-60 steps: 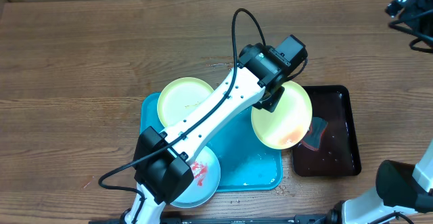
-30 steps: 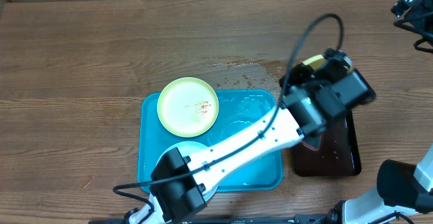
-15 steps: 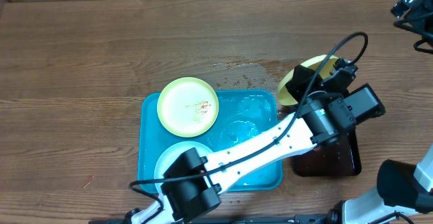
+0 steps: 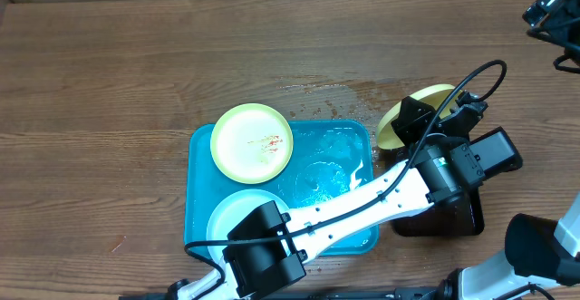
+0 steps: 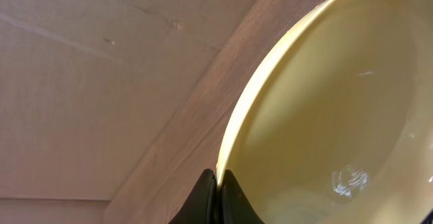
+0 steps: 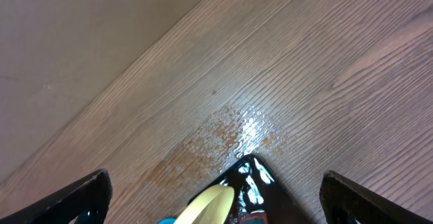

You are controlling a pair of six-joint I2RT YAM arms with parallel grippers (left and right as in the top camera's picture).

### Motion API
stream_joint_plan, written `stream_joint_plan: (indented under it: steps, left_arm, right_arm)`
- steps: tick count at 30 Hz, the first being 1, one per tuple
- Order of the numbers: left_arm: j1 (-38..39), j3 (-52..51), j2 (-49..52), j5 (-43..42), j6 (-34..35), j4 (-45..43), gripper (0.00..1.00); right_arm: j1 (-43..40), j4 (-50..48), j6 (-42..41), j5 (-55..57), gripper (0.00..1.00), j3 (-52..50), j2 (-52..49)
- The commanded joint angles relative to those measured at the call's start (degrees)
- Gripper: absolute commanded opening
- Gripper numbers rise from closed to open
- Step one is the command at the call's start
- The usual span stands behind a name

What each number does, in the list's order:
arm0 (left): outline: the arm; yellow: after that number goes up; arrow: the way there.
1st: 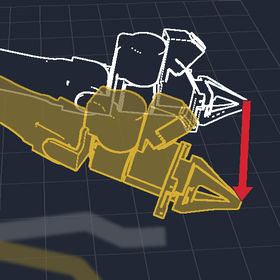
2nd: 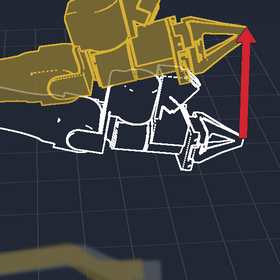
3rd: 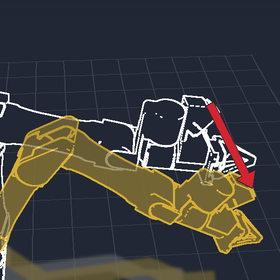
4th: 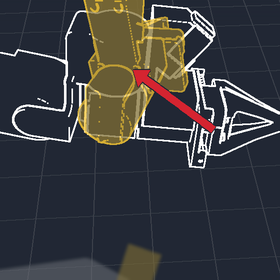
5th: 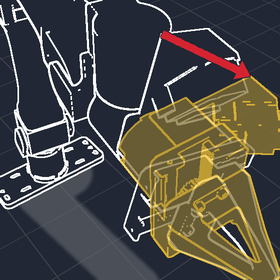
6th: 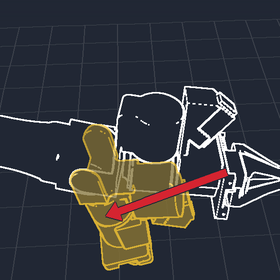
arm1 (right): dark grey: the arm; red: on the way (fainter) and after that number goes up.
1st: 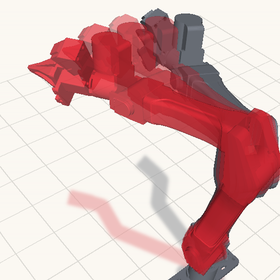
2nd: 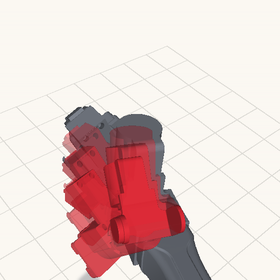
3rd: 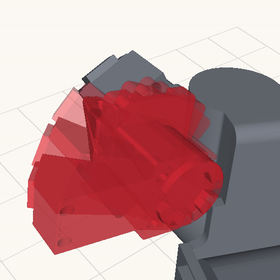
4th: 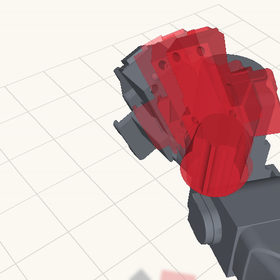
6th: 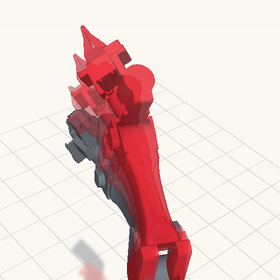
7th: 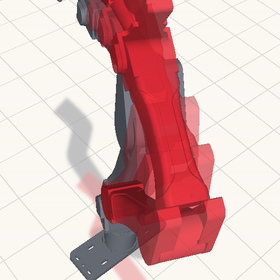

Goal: Clean dirty plates on tray and stack at the side
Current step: 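Lift the cleaned plate with the left gripper and carry it right toward the dark tray, then swing the held plate left and lower it onto the table left of the teal tray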

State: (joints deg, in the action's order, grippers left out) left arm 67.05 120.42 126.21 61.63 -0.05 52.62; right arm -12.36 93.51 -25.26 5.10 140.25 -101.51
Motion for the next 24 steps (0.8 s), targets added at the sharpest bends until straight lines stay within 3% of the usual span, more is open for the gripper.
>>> stream_joint_plan:
  steps: [1,8,13,17,18,20,22,24]
  left_arm:
    - [0.07,1.18,-0.2,2.03,-0.17,-0.37,0.04]
    - [0.02,1.18,-0.2,0.15,0.04,-0.26,0.04]
    - [-0.04,1.22,-0.31,-16.7,1.22,2.64,0.04]
    - [-0.04,1.2,0.02,-0.98,4.31,2.82,0.04]
    - [-0.35,1.2,0.02,-0.5,3.87,2.86,0.04]
    - [-1.03,1.27,-0.31,-6.21,2.73,3.32,0.04]
    - [-1.77,1.31,-0.55,-19.37,2.21,4.17,0.04]
    - [-1.79,1.31,-0.55,-20.37,3.56,4.5,0.04]
  right_arm:
    - [-0.26,-0.09,-0.09,-0.26,1.0,1.27,1.22]
    - [-0.26,-0.09,-0.09,-0.42,1.0,1.27,1.22]
    - [-0.26,-0.07,-0.07,-1.36,1.0,1.27,1.22]
    - [-0.26,0.02,-0.07,-1.36,1.0,1.27,1.22]
    - [-0.26,0.02,-0.07,-1.36,1.0,1.27,1.22]
    - [-0.26,0.07,-0.07,-1.38,1.0,1.27,1.22]
    - [-0.26,0.07,-0.07,-1.38,1.0,1.27,1.22]
    - [-0.26,0.04,-0.07,-1.38,1.0,1.27,1.22]
